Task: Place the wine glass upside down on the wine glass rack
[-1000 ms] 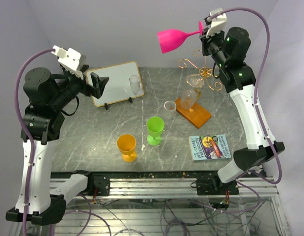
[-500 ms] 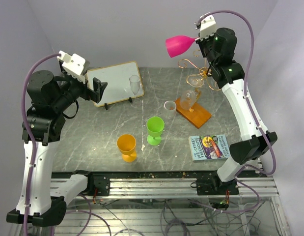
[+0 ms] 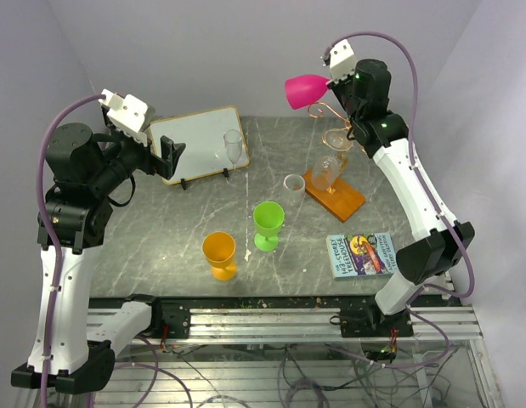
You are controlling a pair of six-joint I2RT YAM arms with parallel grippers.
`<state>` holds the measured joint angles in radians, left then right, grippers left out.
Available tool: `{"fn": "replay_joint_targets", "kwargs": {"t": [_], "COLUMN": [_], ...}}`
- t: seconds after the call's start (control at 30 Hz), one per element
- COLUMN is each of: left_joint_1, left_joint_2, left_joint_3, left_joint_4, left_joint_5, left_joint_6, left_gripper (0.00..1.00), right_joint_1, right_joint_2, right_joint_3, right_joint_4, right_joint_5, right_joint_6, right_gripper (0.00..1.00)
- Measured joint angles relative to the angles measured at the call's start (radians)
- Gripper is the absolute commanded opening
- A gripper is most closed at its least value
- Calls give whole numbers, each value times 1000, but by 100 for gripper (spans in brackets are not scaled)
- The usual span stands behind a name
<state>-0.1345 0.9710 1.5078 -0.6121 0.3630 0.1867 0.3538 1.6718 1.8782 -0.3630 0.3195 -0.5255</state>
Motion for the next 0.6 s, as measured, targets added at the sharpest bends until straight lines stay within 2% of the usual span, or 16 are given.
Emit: {"fn": "replay_joint_targets", "kwargs": {"t": [0.6], "left_joint_1": [0], "left_joint_2": [-3], "left_joint_3": [-19], "left_joint_4": [0], "left_joint_5": [8], "left_joint_6": [8], "left_gripper": [100], "right_joint_1": [3], "right_joint_2": [14], "right_joint_3": [-48], "right_joint_4": [6], "right_joint_5": [77], "right_joint_6": [-33], "right_gripper": [0]}}
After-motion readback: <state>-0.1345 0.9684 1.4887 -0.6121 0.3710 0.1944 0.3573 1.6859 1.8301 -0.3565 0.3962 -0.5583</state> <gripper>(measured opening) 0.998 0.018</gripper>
